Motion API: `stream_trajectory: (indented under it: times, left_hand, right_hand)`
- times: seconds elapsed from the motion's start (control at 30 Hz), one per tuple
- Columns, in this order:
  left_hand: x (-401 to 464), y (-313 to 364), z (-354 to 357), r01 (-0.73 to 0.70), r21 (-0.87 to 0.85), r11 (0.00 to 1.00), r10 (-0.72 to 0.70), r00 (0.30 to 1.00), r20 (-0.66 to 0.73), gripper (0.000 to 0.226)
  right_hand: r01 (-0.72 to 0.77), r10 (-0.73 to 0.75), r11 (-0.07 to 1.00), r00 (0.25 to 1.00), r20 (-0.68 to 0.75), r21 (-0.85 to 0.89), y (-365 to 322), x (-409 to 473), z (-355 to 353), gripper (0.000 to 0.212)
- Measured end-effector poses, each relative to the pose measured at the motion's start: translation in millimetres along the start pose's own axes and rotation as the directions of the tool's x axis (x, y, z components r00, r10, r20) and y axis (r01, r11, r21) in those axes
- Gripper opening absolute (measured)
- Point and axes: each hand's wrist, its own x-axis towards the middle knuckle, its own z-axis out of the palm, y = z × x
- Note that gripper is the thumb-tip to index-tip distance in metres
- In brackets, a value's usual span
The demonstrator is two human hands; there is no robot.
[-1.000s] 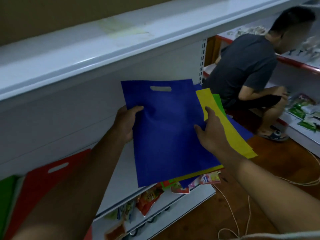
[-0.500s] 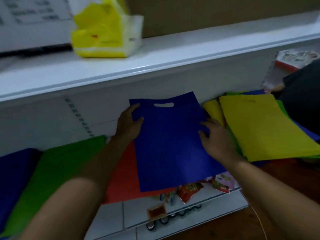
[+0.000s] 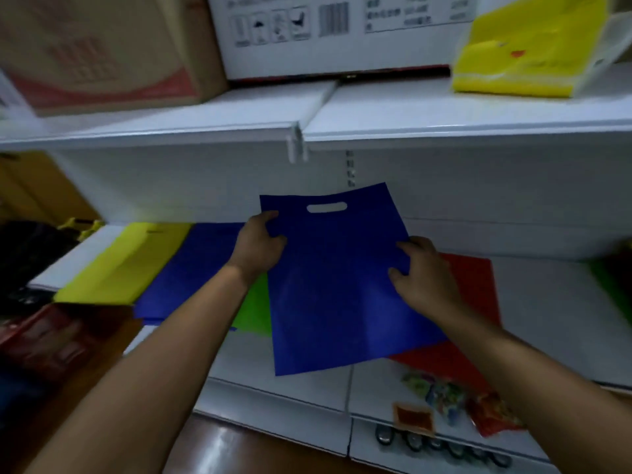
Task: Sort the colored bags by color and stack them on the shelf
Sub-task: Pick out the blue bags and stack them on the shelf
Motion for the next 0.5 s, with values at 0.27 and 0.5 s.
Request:
stream_trajectory:
  times: [0.27, 0.5]
  left_hand:
    - [16.5, -83.0, -110.4, 0.070, 0.107, 0.992, -0.041, 0.967, -0.253, 0.049]
    - [70.3, -184.2, -192.5, 0.121, 0.080, 0.989, -0.088, 0.938, -0.335, 0.034]
  right_hand:
    - [0.107, -0.118, 0.991, 0.984, 0.136, 0.086, -109.3, 38.4, 94.1, 0.054]
    - [0.043, -0.072, 0.989, 0.975, 0.211, 0.140, -196.6, 71.8, 193.8, 0.049]
